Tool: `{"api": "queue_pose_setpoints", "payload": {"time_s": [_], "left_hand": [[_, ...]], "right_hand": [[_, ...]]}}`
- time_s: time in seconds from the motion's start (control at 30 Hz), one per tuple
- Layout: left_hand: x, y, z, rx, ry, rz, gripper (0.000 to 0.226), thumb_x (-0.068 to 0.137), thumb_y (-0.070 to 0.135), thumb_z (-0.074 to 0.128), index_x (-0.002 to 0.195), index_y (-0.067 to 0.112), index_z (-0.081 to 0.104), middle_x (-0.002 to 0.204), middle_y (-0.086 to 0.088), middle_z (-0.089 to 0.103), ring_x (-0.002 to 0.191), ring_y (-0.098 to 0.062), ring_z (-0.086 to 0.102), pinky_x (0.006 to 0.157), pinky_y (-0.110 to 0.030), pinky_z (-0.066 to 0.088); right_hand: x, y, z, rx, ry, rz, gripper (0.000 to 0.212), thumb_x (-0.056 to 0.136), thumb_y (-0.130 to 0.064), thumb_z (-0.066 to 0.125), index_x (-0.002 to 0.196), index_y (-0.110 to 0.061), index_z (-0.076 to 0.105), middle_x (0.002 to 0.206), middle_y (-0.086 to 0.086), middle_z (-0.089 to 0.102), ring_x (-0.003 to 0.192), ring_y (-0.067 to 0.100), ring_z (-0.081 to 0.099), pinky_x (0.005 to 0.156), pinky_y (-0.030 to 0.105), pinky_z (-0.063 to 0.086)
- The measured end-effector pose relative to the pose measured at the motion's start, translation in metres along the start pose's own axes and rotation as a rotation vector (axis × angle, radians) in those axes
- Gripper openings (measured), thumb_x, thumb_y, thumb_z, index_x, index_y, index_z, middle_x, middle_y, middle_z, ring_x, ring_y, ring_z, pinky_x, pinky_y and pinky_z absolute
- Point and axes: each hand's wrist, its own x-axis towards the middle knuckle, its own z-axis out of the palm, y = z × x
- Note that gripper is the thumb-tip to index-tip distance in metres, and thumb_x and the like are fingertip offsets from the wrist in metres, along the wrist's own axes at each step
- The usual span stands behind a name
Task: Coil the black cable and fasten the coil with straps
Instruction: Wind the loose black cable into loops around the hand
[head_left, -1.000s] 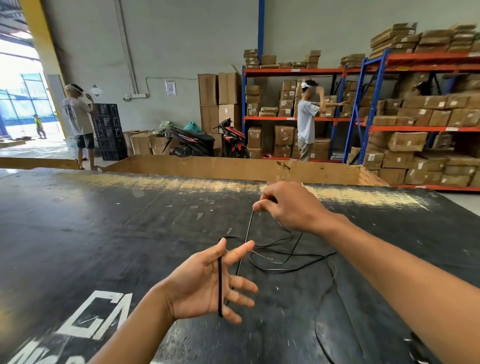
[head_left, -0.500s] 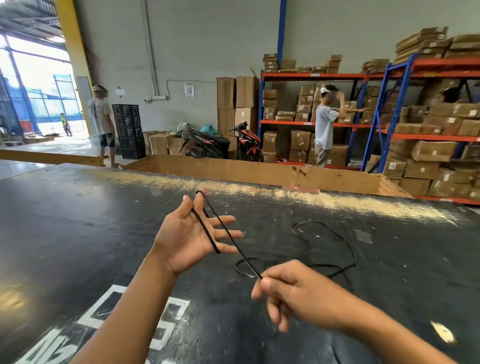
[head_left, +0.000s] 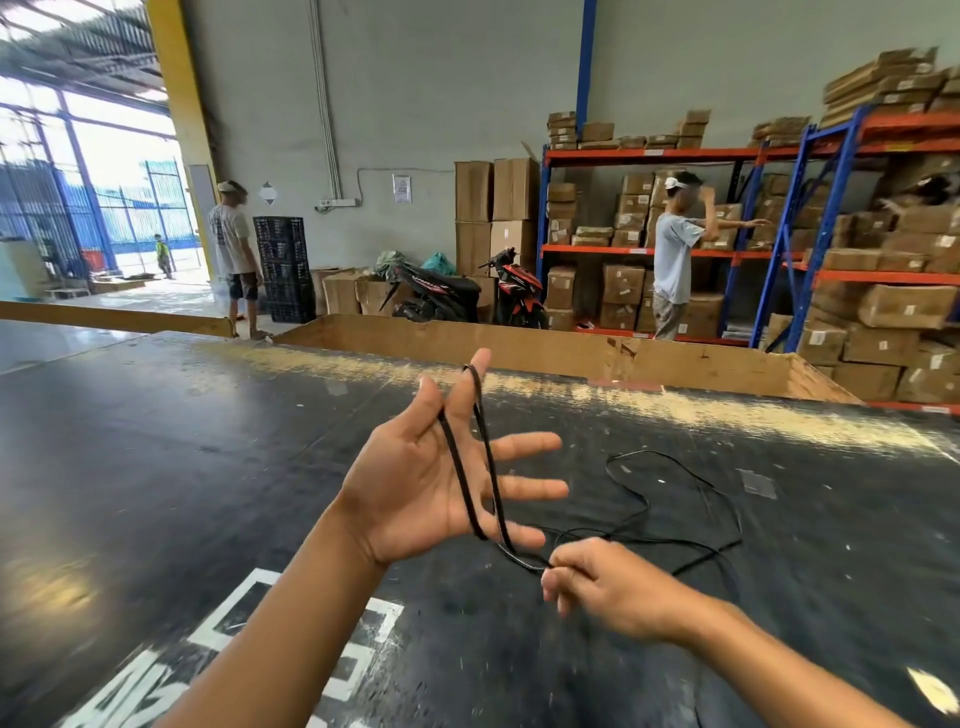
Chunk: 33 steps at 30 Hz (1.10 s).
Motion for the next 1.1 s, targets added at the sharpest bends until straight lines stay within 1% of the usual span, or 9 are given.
{"api": "queue_pose_setpoints", "payload": {"time_s": [0.1,0.17,0.23,0.37,0.47,0.7,0.83,1.0,1.1], "left_hand": [[-0.012,-0.01,0.008,0.044,-0.116,-0.133,0.055,0.091,0.073,0.012,0.145,0.062,0.021,0.161,-0.028,0.015,0.141,-0.059,0.015,0.102,-0.073,0.028],[-0.017,-0.022,0.009,0.064,-0.161,-0.236,0.056,0.091,0.073,0.014,0.146,0.06,0.019,0.161,-0.031,0.001,0.14,-0.064,0.0,0.104,-0.078,0.01],[-0.018,-0.033,0.007,0.082,-0.147,-0.321,0.057,0.092,0.072,0.016,0.146,0.058,0.022,0.158,-0.034,0.001,0.138,-0.066,-0.005,0.104,-0.079,-0.004],[-0.012,-0.043,-0.007,0.12,-0.032,-0.438,0.058,0.089,0.075,0.017,0.145,0.06,0.023,0.144,-0.03,0.023,0.137,-0.055,0.021,0.107,-0.08,-0.002],[-0.005,-0.047,-0.02,0.159,0.07,-0.466,0.059,0.087,0.077,0.02,0.144,0.062,0.022,0.14,-0.027,0.032,0.122,-0.044,0.041,0.108,-0.079,0.004],[0.011,-0.026,-0.052,0.134,0.326,-0.28,0.058,0.089,0.075,0.017,0.144,0.06,0.025,0.119,-0.027,0.052,0.106,-0.047,0.055,0.104,-0.079,0.014],[0.026,0.004,-0.05,0.091,0.421,-0.117,0.057,0.092,0.072,0.016,0.145,0.054,0.03,0.136,-0.035,0.042,0.106,-0.053,0.056,0.103,-0.08,0.018],[0.034,0.039,-0.04,0.085,0.449,0.029,0.062,0.094,0.069,0.013,0.147,0.044,0.03,0.148,-0.04,0.03,0.131,-0.065,0.031,0.099,-0.079,0.024],[0.032,0.056,-0.037,0.012,0.397,0.138,0.058,0.093,0.07,0.014,0.147,0.052,0.027,0.148,-0.042,0.029,0.124,-0.062,0.041,0.095,-0.078,0.031]], "right_hand": [[0.016,0.002,-0.033,-0.15,0.041,-0.002,0.022,0.091,-0.022,0.052,0.076,-0.025,0.066,0.072,-0.012,0.071,0.072,-0.002,0.065,0.067,0.025,0.047],[0.026,-0.003,-0.058,-0.204,0.061,-0.009,0.023,0.091,-0.021,0.055,0.074,-0.028,0.068,0.074,-0.017,0.071,0.074,-0.005,0.065,0.068,0.026,0.049],[0.035,-0.014,-0.079,-0.256,0.057,-0.032,0.016,0.09,-0.027,0.062,0.078,-0.028,0.073,0.079,-0.014,0.074,0.076,0.001,0.067,0.072,0.033,0.055],[0.05,-0.041,-0.107,-0.481,0.104,-0.072,0.019,0.089,-0.032,0.065,0.069,-0.032,0.066,0.076,-0.006,0.071,0.071,0.015,0.064,0.068,0.043,0.054],[0.055,-0.053,-0.123,-0.509,0.203,-0.072,0.022,0.09,-0.031,0.065,0.069,-0.027,0.069,0.071,-0.007,0.07,0.062,0.013,0.06,0.059,0.035,0.049],[0.037,-0.076,-0.123,-0.277,0.311,-0.131,0.027,0.093,-0.029,0.062,0.073,-0.015,0.074,0.044,-0.012,0.06,0.035,-0.001,0.048,0.035,0.012,0.029],[0.014,-0.08,-0.098,-0.044,0.213,-0.115,0.026,0.098,-0.023,0.054,0.085,-0.015,0.074,0.049,-0.003,0.061,0.034,0.001,0.042,0.035,0.014,0.03],[-0.011,-0.077,-0.069,0.405,0.051,-0.021,0.027,0.102,-0.018,0.045,0.095,-0.012,0.07,0.055,0.001,0.064,0.042,0.012,0.053,0.04,0.021,0.041],[-0.021,-0.068,-0.048,0.392,-0.081,-0.039,0.029,0.103,-0.022,0.044,0.096,-0.016,0.072,0.058,-0.001,0.064,0.045,0.011,0.054,0.045,0.021,0.041]]}}
